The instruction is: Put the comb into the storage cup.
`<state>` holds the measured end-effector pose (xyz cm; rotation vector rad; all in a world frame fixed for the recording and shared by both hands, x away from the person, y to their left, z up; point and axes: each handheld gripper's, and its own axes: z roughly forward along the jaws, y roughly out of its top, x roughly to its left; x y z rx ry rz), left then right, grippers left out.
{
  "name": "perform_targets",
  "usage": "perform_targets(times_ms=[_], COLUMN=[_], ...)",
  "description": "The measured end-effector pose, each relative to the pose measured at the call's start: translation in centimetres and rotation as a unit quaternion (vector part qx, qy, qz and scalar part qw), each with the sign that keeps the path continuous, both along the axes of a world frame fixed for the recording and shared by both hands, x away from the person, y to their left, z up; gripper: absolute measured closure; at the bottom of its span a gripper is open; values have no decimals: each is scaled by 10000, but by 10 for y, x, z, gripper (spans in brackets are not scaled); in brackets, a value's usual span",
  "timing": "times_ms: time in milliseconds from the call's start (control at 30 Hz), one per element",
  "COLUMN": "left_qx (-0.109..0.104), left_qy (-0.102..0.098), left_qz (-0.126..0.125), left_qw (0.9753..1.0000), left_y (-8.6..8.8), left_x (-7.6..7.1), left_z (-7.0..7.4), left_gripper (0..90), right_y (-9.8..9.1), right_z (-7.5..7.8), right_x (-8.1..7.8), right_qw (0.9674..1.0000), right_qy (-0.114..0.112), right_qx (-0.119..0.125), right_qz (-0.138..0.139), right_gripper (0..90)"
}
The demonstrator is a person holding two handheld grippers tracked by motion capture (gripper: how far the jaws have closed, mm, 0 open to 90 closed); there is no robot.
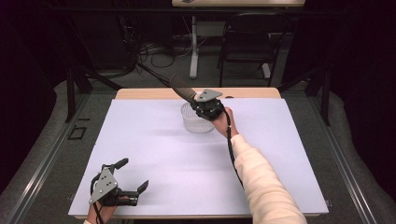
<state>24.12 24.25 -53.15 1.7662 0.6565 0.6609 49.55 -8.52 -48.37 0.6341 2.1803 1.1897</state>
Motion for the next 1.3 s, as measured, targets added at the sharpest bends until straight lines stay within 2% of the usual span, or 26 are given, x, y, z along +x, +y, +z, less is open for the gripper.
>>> perform_targets(times_ms=[1300], left_qx=[5], left_qy=[-13], left_qz=[4], left_qw=[10000], left_y=[1], left_x=[0], left_z=[0], left_gripper=[1], right_y=[4], right_z=[-5], right_x=[-1], right_qw=[9993], right_qy=[192], right_qx=[-304], right_qz=[-31], right_gripper=[718])
